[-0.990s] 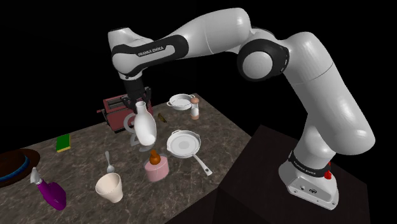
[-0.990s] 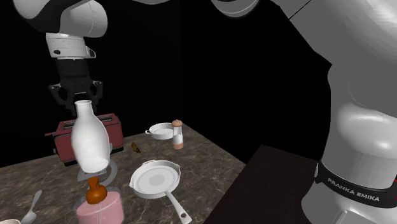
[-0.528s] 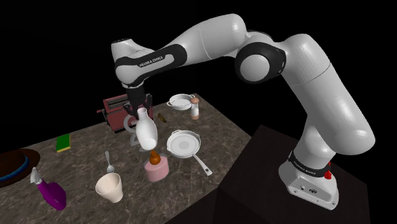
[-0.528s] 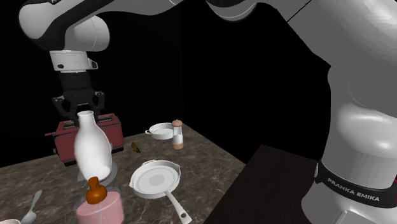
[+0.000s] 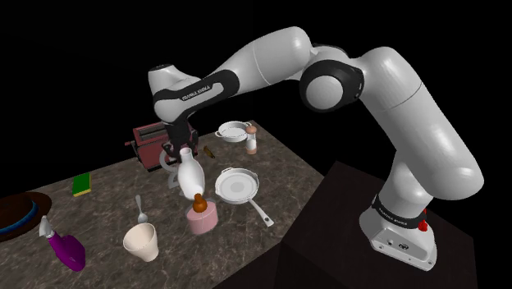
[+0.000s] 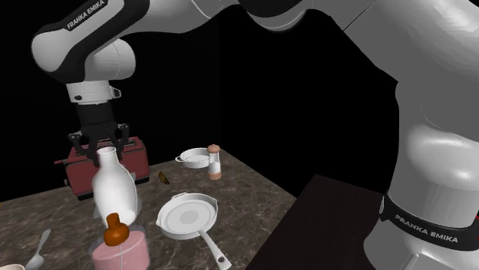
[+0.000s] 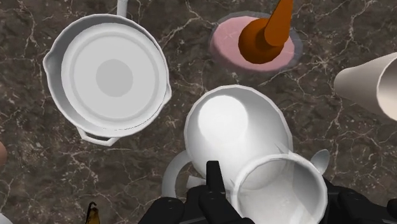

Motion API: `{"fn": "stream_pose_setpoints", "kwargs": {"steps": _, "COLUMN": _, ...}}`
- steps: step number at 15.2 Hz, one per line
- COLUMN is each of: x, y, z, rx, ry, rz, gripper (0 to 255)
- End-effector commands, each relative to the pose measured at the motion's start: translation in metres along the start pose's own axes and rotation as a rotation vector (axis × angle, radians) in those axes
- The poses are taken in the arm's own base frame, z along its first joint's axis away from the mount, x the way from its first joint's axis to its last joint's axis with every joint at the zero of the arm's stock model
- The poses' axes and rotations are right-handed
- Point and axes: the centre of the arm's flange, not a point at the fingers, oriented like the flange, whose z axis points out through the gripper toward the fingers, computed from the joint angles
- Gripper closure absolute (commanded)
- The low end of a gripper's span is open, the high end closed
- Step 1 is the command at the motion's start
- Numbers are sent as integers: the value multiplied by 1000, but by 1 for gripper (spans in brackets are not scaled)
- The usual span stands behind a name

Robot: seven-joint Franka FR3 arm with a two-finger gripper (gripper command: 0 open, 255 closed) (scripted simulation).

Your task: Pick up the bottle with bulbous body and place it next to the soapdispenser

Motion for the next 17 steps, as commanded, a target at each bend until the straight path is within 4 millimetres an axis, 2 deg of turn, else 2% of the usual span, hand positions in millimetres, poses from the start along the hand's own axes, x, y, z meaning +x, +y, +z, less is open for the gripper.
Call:
{"fn": "stream_pose_setpoints", "kwargs": {"steps": 1, "x": 1, "y": -1, "z": 11, "rx": 1, "ry": 1, "rz": 0, "gripper": 255}}
{"fn": "stream_pose_setpoints", "kwargs": {"steps": 14, "x": 3, "y": -1, "z": 83, "rx": 1, "ry": 1, "rz": 0, "gripper": 255}}
{"fn": "stream_pose_setpoints", "kwargs": {"steps": 17, "x": 3, "y": -1, "z": 83, "rx": 1, "ry": 1, "rz": 0, "gripper": 255}}
